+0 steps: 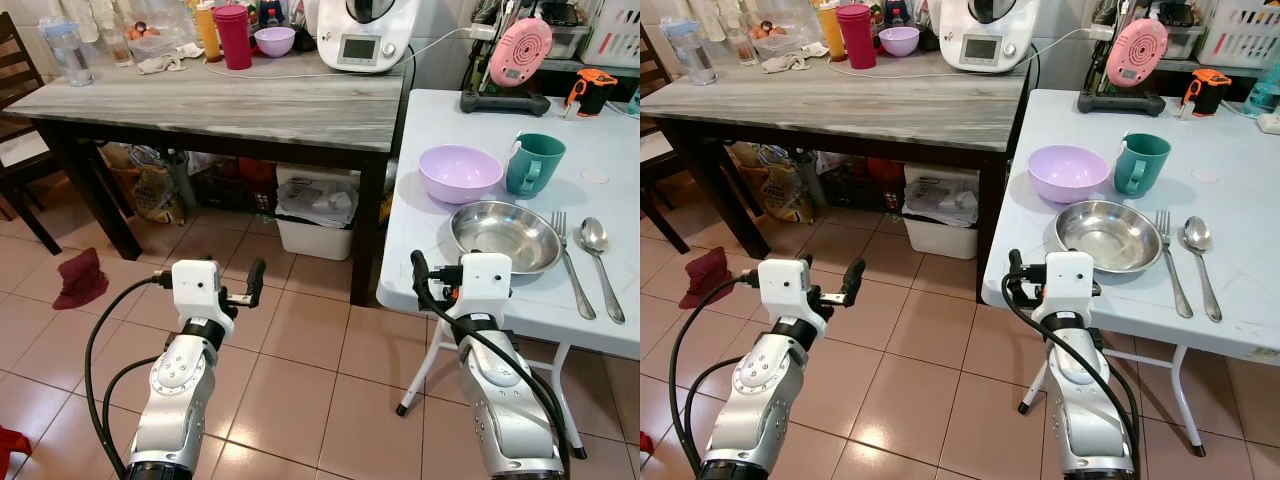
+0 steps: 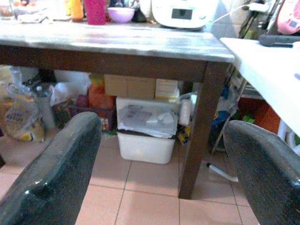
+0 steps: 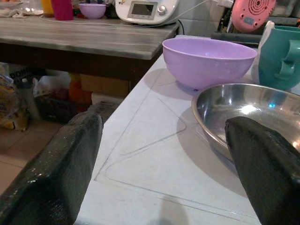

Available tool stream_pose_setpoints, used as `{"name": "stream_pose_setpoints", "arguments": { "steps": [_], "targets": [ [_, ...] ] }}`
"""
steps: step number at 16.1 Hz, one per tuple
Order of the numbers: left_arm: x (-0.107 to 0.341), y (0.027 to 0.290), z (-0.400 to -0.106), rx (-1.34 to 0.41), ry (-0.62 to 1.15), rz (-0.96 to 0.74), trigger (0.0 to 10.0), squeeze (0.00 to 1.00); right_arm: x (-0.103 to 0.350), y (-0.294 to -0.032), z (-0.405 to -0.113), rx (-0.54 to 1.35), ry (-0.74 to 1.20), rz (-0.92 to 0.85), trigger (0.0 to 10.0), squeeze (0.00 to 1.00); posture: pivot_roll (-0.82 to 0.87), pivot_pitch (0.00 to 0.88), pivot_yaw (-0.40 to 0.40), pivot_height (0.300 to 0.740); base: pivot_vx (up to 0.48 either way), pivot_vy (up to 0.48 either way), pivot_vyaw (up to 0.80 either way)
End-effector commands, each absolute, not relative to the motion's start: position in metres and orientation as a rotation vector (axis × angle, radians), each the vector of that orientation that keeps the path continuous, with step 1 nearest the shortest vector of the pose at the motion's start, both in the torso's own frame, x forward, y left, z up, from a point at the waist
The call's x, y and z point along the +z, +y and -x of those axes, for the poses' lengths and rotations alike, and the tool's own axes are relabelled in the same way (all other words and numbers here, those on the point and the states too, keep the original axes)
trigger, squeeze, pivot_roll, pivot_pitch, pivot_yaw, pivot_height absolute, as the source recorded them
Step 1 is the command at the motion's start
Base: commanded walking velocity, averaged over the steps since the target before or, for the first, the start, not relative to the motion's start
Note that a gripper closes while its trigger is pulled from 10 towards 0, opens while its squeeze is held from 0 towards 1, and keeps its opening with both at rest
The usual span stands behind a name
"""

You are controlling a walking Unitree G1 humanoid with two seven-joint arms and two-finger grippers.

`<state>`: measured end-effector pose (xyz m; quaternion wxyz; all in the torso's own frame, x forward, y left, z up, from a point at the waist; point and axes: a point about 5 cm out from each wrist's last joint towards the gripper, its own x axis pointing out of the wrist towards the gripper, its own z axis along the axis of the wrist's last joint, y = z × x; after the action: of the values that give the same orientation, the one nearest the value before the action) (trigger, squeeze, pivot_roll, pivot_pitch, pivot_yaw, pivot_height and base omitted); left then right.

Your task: Setting the table

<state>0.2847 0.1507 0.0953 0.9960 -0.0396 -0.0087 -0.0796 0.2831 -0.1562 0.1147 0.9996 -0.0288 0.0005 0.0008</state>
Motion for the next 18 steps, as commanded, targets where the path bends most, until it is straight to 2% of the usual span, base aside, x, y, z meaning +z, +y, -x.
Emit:
{"name": "stream_pose_setpoints", "arguments": {
  "steps": [1,4,10,11,14,18],
  "targets": [
    [0.096,0.151,-0.285,-0.183,-0.022,0.059,10.0,0.00,0.120,-0.156,-0.283,0.002,-0.013,0.056,10.0,0.00,-0.18,0.049,0.050,0.740,0.000,0.000,0.00],
    [0.088,0.154,-0.279,-0.185,0.004,0.029,10.0,0.00,0.119,-0.156,-0.280,0.013,-0.013,0.048,10.0,0.00,-0.18,0.055,0.054,0.740,0.000,0.000,0.00],
    [0.095,0.154,-0.280,-0.190,-0.017,0.016,10.0,0.00,0.121,-0.152,-0.277,0.028,-0.018,0.049,10.0,0.00,-0.18,0.076,0.054,0.740,0.000,0.000,-0.78],
    [0.101,0.153,-0.281,-0.198,-0.033,0.036,10.0,0.00,0.132,-0.148,-0.276,0.054,-0.067,0.064,10.0,0.00,-0.18,0.088,0.052,0.740,0.000,0.000,0.00],
    [0.109,0.146,-0.283,-0.224,-0.053,0.065,10.0,0.00,0.133,-0.140,-0.277,0.073,-0.040,0.066,10.0,0.00,-0.18,0.094,0.051,0.740,0.000,0.000,0.00],
    [0.113,0.148,-0.283,-0.217,-0.054,0.070,10.0,0.00,0.130,-0.139,-0.276,0.076,-0.037,0.041,10.0,0.00,-0.18,0.102,0.054,0.740,0.000,-0.394,0.00]
  ]
}}
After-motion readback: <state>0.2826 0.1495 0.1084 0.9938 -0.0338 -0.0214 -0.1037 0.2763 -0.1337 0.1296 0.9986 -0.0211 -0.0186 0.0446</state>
